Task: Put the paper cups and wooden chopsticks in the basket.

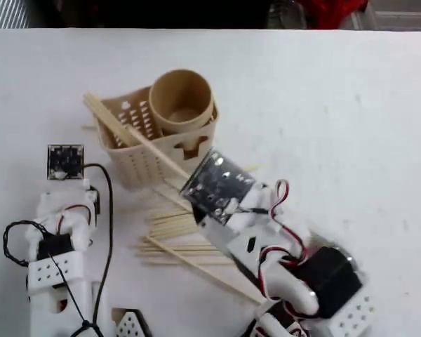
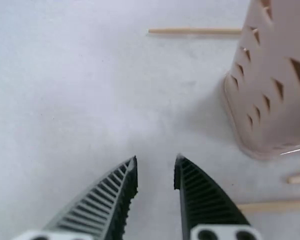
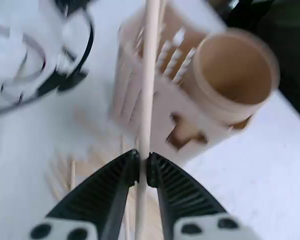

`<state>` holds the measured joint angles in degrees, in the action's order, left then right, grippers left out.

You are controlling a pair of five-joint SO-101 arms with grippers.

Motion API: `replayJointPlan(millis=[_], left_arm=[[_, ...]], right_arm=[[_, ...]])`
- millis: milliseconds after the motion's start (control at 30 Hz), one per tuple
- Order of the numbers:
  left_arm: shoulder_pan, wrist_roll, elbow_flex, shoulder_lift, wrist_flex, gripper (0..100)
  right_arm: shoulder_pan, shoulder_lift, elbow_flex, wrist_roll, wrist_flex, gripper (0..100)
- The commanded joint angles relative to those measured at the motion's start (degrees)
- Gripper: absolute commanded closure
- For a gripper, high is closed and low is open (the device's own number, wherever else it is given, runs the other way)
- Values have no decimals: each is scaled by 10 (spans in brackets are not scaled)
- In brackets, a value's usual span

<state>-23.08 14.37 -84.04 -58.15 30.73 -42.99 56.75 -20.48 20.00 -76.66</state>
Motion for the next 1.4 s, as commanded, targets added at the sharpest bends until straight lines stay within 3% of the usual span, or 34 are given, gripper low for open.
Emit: replayJointPlan(millis=[0, 300, 667, 800, 967, 1033, 1200, 1367], left_arm=[[7, 7, 3, 3, -12, 858], [7, 7, 3, 3, -12, 858], [7, 7, 2, 3, -13, 858], [7, 7, 2, 3, -13, 858], [7, 7, 2, 3, -13, 858], [7, 7, 2, 3, -13, 858], [7, 7, 2, 3, -12, 858], [7, 7, 2, 3, -12, 858]], right_arm=[[2, -88, 144, -59, 89, 982], [-17, -338, 249, -134, 412, 980], [-32, -419, 183, -131, 531, 981], [-30, -419, 172, -133, 513, 957], [-30, -412, 175, -133, 468, 784], [-30, -399, 174, -135, 449, 765], [-32, -334, 174, -133, 336, 818], [-24, -247, 174, -105, 87, 957]])
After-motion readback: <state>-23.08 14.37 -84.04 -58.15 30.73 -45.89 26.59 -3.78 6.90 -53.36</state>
